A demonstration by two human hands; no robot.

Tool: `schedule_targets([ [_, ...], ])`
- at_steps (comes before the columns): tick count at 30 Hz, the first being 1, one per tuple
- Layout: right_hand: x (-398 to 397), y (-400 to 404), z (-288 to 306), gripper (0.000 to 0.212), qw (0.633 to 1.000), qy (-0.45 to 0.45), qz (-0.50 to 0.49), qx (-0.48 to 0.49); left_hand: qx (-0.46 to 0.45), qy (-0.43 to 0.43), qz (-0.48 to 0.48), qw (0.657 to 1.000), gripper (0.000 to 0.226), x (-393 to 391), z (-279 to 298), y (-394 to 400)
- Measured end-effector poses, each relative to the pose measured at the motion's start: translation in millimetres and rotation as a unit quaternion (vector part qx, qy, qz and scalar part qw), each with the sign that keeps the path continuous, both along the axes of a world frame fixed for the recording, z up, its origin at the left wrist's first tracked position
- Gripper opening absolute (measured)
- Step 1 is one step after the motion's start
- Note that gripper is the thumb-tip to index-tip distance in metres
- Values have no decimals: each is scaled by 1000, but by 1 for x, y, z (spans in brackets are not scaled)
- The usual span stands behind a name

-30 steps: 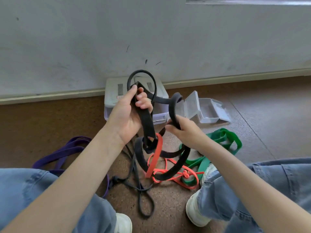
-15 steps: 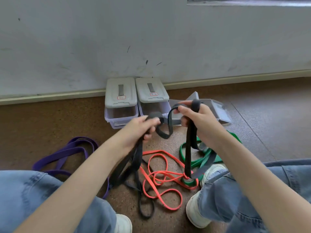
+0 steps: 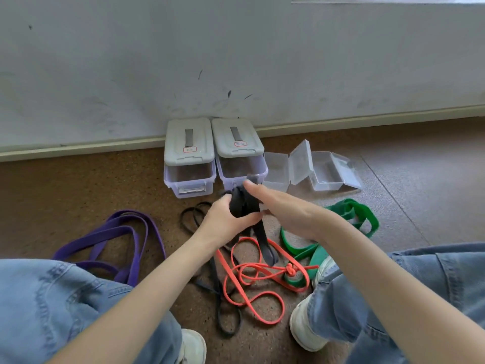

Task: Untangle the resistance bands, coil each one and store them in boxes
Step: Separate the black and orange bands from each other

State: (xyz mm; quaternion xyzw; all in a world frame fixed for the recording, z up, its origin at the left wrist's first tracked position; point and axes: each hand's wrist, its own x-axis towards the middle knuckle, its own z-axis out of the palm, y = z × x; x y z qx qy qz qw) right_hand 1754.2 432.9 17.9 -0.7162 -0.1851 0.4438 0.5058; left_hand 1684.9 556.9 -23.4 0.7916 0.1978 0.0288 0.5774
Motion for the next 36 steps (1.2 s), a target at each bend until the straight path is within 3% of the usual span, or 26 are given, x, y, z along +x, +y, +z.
schedule_targets([
  [1,5,-3,-2,40,989,-120,22,-88,-4,0,8,1000,19,0,2,4],
  [3,20,-12,-8,45,928,-315,11,-199,-53,12,8,998,16,-1,10,20],
  [5,26,-17,-8,48,931,-337,-13,-140,-121,54,-81,988,29,0,22,42],
  [7,21,-16,-8,69,968,-240,65,-21,-183,77,-204,959,47,-1,32,59],
  [10,2,-3,-20,54,984,-54,130,109,-232,47,-249,939,48,0,30,71],
  [13,-8,12,-50,35,985,79,70,135,-269,58,-153,949,29,-2,7,80],
  [15,-18,26,-76,33,979,150,26,134,-294,86,-37,951,13,2,-20,85],
  [17,-32,42,-104,39,972,204,-11,120,-347,118,115,923,16,9,-53,90],
  [19,-44,50,-135,41,975,200,-47,84,-388,154,215,883,12,15,-88,94],
  [22,-47,54,-173,35,973,207,-84,52,-409,222,240,852,16,23,-135,97],
  [25,-35,64,-202,30,969,220,-112,18,-413,254,219,847,18,37,-167,104],
  [29,-7,96,-238,35,980,131,-144,-32,-351,261,162,884,23,62,-198,130],
  [33,8,119,-270,68,992,32,-104,-64,-75,303,118,943,26,95,-221,150],
  [36,16,134,-285,82,995,-19,-32,-90,71,267,147,950,34,105,-231,161],
])
